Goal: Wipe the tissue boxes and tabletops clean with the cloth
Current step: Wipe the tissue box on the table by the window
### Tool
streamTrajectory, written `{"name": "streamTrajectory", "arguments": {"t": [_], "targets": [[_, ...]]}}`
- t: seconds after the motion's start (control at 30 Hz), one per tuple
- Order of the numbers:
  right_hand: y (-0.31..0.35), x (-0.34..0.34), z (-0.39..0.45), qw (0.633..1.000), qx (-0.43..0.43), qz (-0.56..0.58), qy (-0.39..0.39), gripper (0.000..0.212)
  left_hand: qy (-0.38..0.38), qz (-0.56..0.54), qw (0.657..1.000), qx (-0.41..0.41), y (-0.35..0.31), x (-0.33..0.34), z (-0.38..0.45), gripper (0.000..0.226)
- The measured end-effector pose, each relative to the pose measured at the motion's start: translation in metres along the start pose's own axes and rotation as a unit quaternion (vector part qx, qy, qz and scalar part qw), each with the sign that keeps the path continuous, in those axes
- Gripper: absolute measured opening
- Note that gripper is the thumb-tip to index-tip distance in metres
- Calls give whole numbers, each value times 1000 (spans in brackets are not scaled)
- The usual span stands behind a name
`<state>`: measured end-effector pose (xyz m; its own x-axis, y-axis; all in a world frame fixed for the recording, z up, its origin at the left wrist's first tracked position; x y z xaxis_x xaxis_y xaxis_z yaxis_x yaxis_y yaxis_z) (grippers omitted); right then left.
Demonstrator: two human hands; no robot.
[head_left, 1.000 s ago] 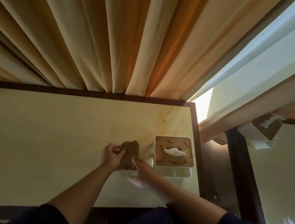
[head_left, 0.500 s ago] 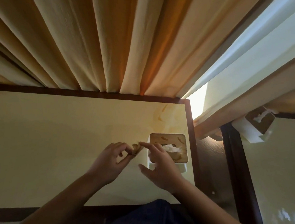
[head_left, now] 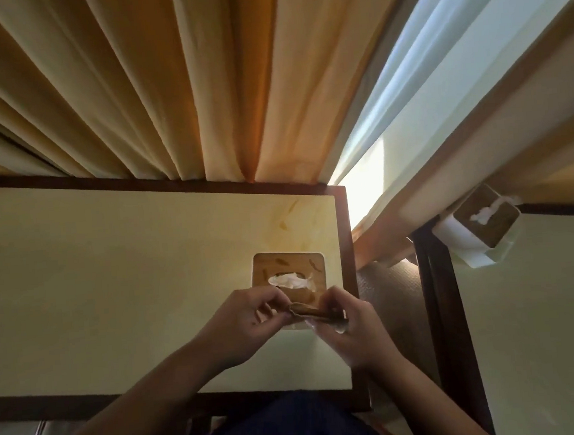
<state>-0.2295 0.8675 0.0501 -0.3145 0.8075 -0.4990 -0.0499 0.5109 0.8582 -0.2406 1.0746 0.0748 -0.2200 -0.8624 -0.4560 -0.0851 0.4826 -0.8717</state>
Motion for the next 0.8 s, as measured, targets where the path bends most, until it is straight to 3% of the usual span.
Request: {"name": "streamTrajectory", "arguments": {"t": [0.17,0.3,0.4,0.53,0.67,0.8], "targets": [[-51,-32,-11,998,48,17,23,20,-23,-10,989,-145,21,68,5,8],[-71,-34,4,998,58,5,24,13,-116,11,969,-220,34,92,22,12],[-77,-26,23,997,70,-34,21,16,-183,89,944,-259,32,99,31,5],[-80,-19,39,994,92,-57,17,17,-312,162,897,-269,20,91,31,38],[-84,-16,37,992,74,-94,-38,25,-309,273,862,-296,14,85,41,67],[-79,-9,36,980,-1,-190,-54,20,-289,275,874,-277,21,80,60,31]]}}
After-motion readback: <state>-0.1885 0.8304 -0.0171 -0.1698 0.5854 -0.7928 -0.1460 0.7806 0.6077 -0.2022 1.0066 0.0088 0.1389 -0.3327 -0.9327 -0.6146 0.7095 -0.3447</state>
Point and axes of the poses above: each hand's wrist, its own z-axis towards the middle knuckle, its own x-axis out of the palm, y = z × x, the point moved 5 cm from there along z, towards the middle knuckle, and after that the axes turned 6 degrees about -y, right-handed, at the moved point
